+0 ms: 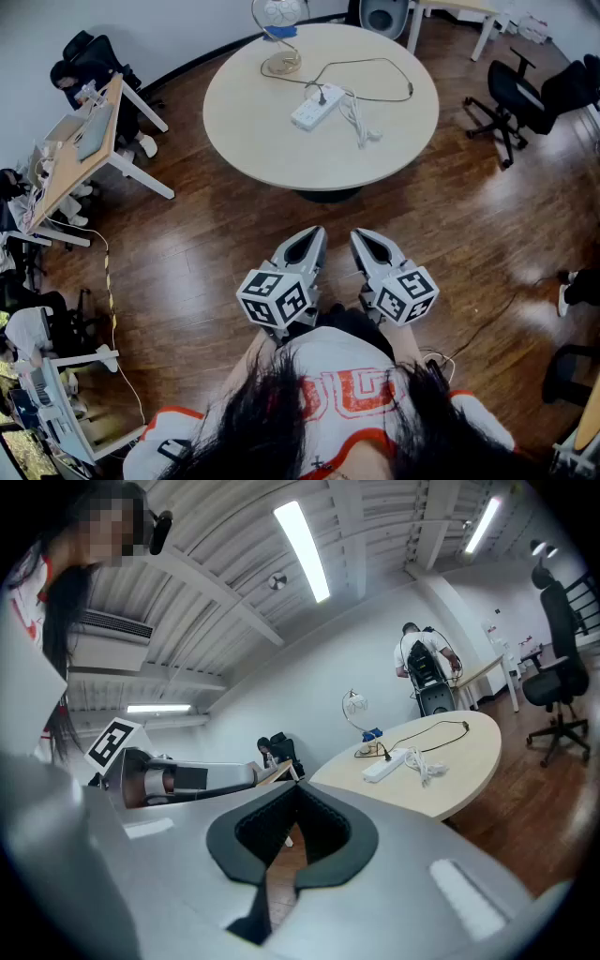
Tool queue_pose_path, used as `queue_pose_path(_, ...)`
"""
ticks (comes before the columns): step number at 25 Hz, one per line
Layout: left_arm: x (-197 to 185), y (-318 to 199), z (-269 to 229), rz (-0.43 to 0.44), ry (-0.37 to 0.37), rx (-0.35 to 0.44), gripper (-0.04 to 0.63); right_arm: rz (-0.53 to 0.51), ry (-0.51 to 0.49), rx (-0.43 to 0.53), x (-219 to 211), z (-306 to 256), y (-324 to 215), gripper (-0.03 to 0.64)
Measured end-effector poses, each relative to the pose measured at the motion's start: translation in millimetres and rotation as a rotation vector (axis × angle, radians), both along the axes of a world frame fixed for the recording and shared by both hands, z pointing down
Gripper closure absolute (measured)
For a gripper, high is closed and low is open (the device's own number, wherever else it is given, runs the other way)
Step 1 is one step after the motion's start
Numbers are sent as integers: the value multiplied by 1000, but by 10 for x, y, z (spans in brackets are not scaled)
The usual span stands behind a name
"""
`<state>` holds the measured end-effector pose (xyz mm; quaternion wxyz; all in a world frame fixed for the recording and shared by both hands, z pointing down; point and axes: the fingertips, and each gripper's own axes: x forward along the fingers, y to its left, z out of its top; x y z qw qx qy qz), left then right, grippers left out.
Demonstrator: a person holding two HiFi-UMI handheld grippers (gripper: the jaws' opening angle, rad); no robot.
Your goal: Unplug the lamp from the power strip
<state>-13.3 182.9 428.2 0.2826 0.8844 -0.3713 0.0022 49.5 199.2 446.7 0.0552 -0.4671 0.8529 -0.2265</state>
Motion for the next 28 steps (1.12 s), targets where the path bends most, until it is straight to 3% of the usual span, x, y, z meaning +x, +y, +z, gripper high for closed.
queue_pose_path(13,136,-621,114,16,-6,-16,595,5,43,-33,83,117,-512,617)
queue_pose_path(28,-218,-2061,49,57,1,2,595,61,57,-44,-153,45,-1904,617)
